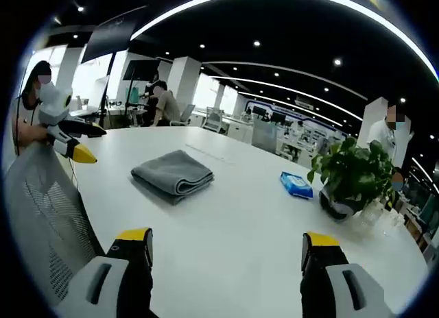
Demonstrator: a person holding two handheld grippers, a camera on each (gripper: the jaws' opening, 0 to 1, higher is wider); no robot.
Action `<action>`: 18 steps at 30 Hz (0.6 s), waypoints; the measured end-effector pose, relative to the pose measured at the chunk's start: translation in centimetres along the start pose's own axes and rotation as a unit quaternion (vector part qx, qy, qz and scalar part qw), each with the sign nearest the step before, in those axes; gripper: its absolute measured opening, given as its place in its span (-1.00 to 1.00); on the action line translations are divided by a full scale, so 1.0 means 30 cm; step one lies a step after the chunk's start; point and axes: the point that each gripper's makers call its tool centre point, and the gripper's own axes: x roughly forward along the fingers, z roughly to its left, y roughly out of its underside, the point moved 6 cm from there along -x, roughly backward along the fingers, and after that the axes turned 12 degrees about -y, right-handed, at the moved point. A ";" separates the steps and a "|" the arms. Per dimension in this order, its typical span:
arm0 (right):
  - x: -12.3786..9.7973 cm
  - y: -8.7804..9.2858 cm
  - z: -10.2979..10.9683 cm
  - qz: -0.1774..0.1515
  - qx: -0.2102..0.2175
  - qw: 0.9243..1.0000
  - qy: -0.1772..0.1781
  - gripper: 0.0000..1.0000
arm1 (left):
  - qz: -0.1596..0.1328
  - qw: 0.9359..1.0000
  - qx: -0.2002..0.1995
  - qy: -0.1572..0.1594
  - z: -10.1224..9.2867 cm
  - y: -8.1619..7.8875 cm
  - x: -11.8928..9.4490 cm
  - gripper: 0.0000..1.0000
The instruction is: Open the folded towel by lifting each exposed corner and separating the folded layers until the towel lies flat within the target outline without major curled edges
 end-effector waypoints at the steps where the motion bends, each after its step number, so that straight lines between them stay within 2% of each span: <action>1: 0.000 0.000 0.000 -0.001 0.001 1.000 -0.001 0.81 | 0.001 1.000 0.002 0.000 0.000 0.001 0.000 0.68; 18: -0.002 0.001 -0.003 0.000 0.008 1.000 0.005 0.77 | 0.000 1.000 0.003 -0.001 0.000 -0.002 0.000 0.67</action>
